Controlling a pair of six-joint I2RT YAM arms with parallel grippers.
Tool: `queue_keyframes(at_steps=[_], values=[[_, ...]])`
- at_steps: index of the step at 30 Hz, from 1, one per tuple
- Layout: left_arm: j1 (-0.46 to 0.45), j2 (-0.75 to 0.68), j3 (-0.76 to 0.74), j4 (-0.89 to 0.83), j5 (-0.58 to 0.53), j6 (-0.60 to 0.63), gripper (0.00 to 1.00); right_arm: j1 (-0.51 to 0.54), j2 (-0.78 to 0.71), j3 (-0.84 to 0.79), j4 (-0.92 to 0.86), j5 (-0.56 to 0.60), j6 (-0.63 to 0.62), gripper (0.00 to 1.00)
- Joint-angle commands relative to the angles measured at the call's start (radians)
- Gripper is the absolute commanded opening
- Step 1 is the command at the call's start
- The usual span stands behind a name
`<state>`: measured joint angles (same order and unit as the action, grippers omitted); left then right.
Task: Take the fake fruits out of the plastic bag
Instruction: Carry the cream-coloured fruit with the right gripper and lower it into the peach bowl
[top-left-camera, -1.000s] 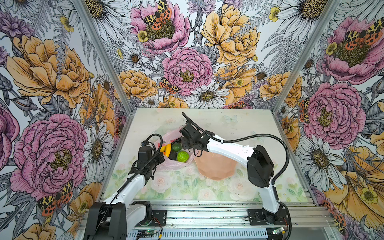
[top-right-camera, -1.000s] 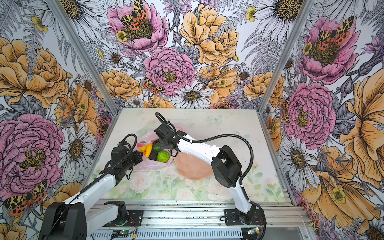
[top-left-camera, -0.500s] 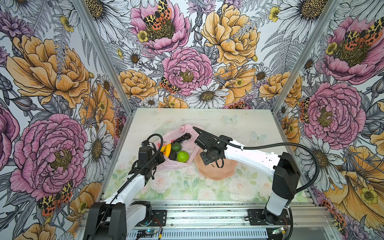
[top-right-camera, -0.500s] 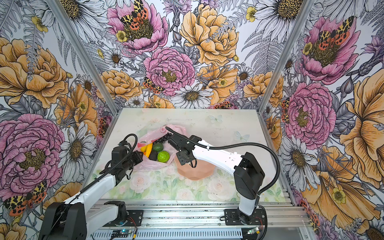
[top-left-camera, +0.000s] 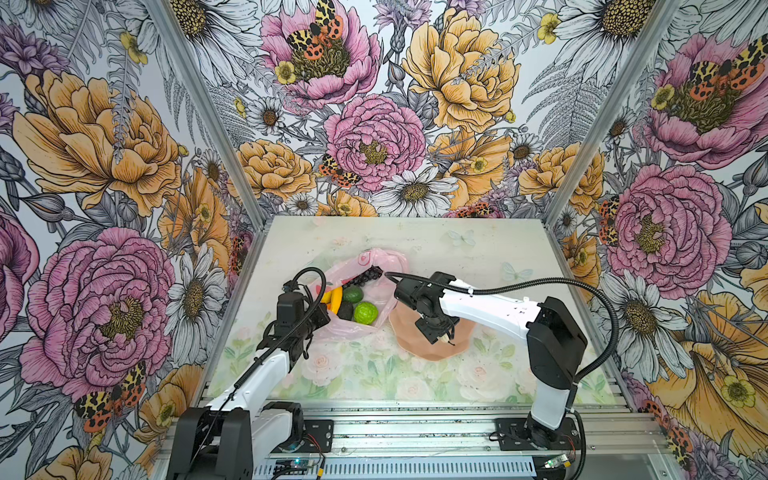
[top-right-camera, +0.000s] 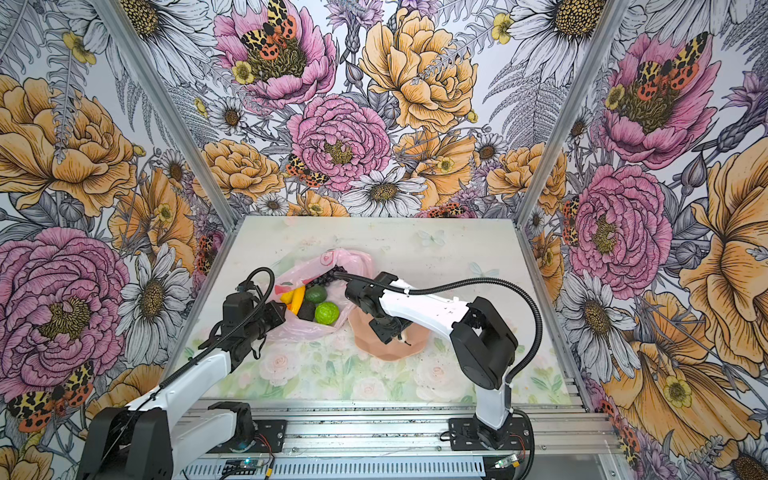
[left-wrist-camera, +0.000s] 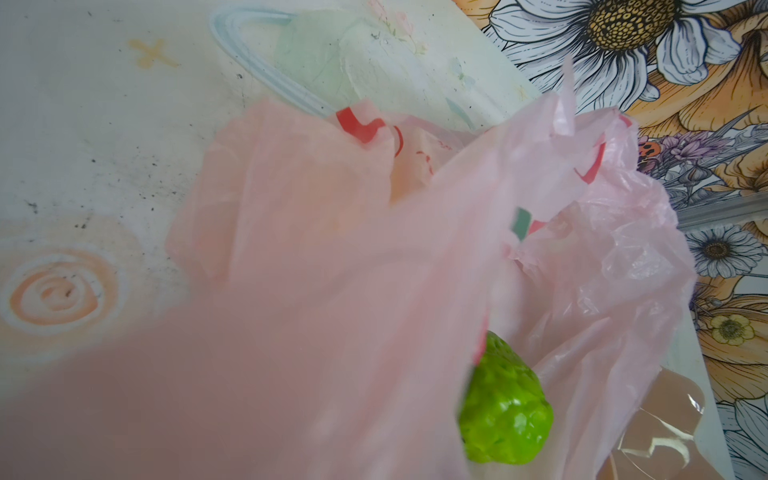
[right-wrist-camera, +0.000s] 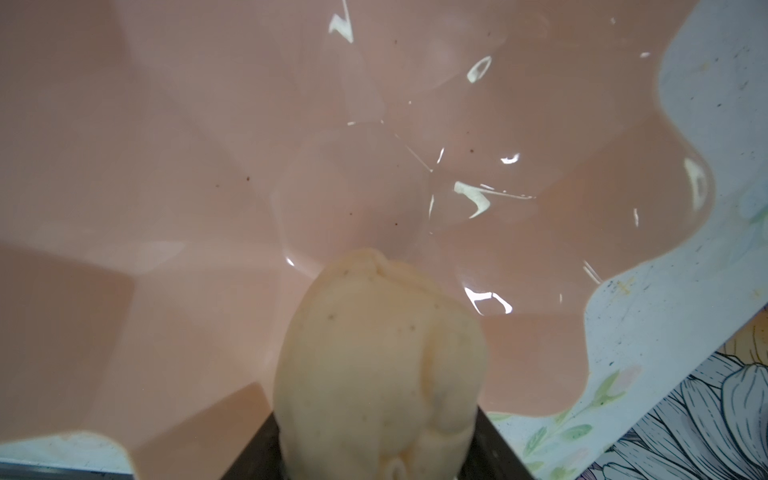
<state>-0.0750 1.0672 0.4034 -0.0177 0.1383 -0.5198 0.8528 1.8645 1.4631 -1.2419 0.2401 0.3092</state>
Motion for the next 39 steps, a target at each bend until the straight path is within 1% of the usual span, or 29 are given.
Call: queue_keyframes(at_steps=[1, 16, 19, 22, 26, 36, 39], values=[[-0.008, -0.012, -0.011, 0.018, -0.022, 0.023, 0.17, -0.013, 0.036, 0.033, -0.027, 0.028, -0.040, 0.54], [-0.008, -0.007, -0.009, 0.018, -0.022, 0.024, 0.17, -0.021, 0.137, 0.067, -0.045, 0.001, -0.104, 0.58], [-0.007, -0.006, -0.009, 0.018, -0.023, 0.023, 0.17, -0.021, 0.139, 0.068, -0.051, 0.002, -0.107, 0.62], [-0.007, -0.006, -0.009, 0.018, -0.022, 0.023, 0.17, -0.021, 0.132, 0.072, -0.053, 0.001, -0.108, 0.69], [-0.007, -0.007, -0.009, 0.018, -0.022, 0.023, 0.17, -0.021, 0.125, 0.077, -0.053, -0.001, -0.110, 0.75], [-0.008, -0.007, -0.009, 0.018, -0.025, 0.023, 0.17, -0.010, 0.074, 0.091, -0.067, -0.013, -0.097, 0.81], [-0.008, -0.007, -0.009, 0.017, -0.022, 0.024, 0.17, -0.006, 0.054, 0.103, -0.079, 0.001, -0.085, 0.81]])
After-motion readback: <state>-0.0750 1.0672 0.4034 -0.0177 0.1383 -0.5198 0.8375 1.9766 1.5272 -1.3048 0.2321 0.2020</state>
